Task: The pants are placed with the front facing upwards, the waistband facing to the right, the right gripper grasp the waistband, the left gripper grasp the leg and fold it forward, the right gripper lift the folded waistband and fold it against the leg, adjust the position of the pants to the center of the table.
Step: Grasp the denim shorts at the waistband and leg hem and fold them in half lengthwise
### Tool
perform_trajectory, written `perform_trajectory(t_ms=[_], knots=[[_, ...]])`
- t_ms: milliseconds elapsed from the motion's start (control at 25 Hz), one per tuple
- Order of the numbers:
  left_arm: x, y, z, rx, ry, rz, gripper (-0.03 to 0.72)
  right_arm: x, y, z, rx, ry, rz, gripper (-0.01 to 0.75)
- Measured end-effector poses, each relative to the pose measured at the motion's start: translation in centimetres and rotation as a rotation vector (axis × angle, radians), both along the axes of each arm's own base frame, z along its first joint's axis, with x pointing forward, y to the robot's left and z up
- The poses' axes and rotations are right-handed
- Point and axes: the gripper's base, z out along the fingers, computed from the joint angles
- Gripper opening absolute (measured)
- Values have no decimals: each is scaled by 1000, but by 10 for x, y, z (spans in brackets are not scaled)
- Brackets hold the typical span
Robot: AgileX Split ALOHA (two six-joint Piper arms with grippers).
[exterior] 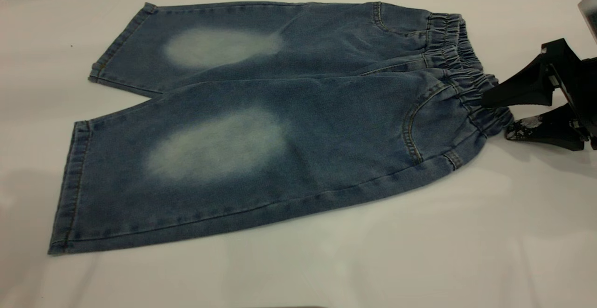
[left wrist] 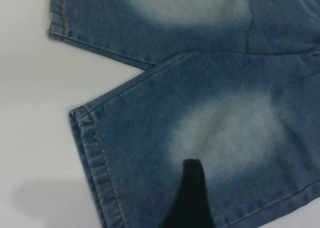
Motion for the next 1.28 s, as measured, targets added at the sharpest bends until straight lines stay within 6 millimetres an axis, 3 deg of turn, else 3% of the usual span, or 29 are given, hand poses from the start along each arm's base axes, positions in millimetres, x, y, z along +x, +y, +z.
perform_trajectory(t_ms=[240, 440, 800, 960, 1200, 1280], knots=[[0, 0, 0, -5, 3, -1, 579, 5, 0, 2, 0, -45, 22, 461], [0, 0, 0, -7, 5, -1, 579, 6, 8, 14, 132, -147, 70, 458], [-1, -1, -1, -9, 12, -6, 579, 1, 15, 8, 99, -50, 97, 396], [-1, -1, -1, -10, 13, -7, 579, 1, 21, 7, 93, -36, 105, 300], [-1, -1, -1, -12, 15, -8, 579, 3, 24, 5, 73, -23, 90, 66], [-1, -1, -1, -14, 19, -10, 579, 3, 24, 5, 75, -17, 84, 34]])
